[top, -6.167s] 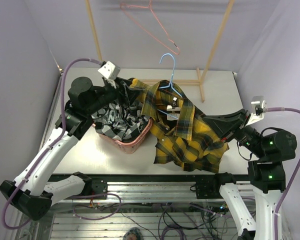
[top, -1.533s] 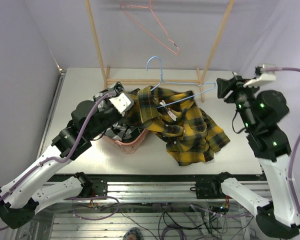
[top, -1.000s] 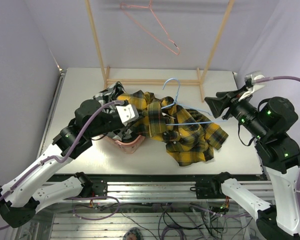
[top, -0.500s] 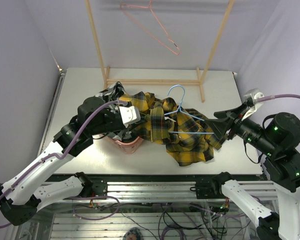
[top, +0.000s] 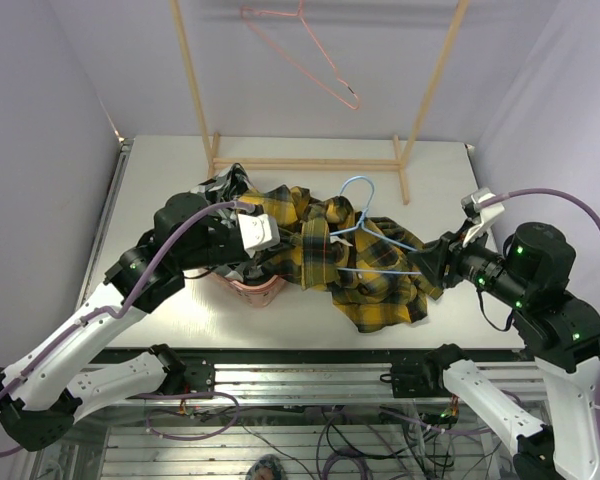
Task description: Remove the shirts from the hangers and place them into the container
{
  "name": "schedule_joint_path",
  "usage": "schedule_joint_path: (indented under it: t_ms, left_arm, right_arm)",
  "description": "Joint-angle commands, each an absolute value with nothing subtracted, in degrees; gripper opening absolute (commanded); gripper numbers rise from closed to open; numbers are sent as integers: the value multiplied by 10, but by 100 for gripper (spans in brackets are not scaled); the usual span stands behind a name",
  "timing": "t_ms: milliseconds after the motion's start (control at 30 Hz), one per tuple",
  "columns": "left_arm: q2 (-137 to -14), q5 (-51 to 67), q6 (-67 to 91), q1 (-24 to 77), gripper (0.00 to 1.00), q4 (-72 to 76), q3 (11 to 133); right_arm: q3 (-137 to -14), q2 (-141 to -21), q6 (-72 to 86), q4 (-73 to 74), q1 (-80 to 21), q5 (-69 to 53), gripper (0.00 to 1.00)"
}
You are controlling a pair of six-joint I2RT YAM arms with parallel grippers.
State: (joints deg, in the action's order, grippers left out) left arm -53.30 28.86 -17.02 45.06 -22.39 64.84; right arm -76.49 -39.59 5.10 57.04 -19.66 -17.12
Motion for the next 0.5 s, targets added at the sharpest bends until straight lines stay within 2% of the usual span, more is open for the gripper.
schedule_joint_path:
  t_ms: [0, 100, 133, 467]
  left_arm:
    - [-533, 319, -165, 449, 7, -195, 671]
    - [-545, 296, -129, 448, 7, -148, 661]
    - [-555, 288, -116, 448, 7, -133, 663]
    - [-687, 212, 29, 449, 9, 19, 717]
  right_arm:
    - [-755, -392, 37, 573, -195, -182, 30]
    - [-756, -389, 38, 575, -195, -186, 4]
    - [-757, -387, 42, 576, -195, -178, 0]
    - [-804, -366, 92, 577, -195, -11, 0]
